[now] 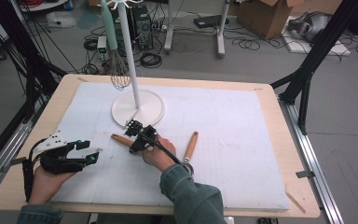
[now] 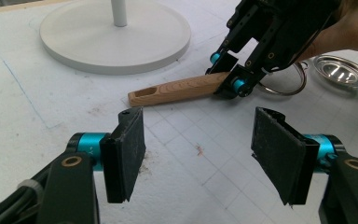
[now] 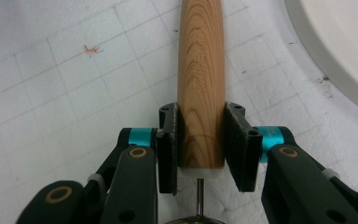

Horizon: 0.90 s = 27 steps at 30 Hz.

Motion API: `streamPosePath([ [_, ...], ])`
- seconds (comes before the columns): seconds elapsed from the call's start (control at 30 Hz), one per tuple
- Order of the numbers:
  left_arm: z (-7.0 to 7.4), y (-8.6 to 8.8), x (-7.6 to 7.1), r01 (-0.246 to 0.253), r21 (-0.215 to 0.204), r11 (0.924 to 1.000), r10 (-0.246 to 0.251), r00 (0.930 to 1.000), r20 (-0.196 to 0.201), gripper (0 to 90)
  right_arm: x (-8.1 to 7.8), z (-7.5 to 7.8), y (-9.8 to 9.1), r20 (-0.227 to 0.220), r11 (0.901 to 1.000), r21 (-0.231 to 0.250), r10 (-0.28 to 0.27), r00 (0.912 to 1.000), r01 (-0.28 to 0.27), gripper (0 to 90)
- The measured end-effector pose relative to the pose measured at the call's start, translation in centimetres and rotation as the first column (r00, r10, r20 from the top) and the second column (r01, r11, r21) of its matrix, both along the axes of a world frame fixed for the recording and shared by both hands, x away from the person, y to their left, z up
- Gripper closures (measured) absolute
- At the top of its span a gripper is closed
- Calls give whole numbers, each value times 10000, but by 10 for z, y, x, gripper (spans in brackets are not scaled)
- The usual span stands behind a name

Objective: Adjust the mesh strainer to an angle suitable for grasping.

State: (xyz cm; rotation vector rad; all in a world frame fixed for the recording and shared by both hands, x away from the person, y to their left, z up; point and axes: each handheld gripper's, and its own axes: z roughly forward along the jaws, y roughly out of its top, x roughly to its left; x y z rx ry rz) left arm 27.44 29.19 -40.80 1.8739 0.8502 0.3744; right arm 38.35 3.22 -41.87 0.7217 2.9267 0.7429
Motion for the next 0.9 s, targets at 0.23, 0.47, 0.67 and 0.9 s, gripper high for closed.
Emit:
streamPosePath([
  [0.23, -1, 0, 0, 9, 27, 10000, -9, 10000, -16, 351, 2, 0, -4, -304, 9996, 270, 96, 9995, -88, 686],
  [0.47, 0, 0, 0, -1, 42, 10000, 1, 10000, 4, 351, 2, 2, -8, -507, 9980, 614, 150, 9986, -119, 686],
  [0.67, -1, -1, 1, 19, 28, 10000, -19, 10000, -21, 351, 2, 8, -14, -586, 9948, 1010, 188, 9981, -129, 687],
  [0.9, -1, -1, 1, 24, 66, 10000, -24, 10000, 1, 352, 1, 14, -22, -600, 9885, 1509, 207, 9980, -115, 687],
])
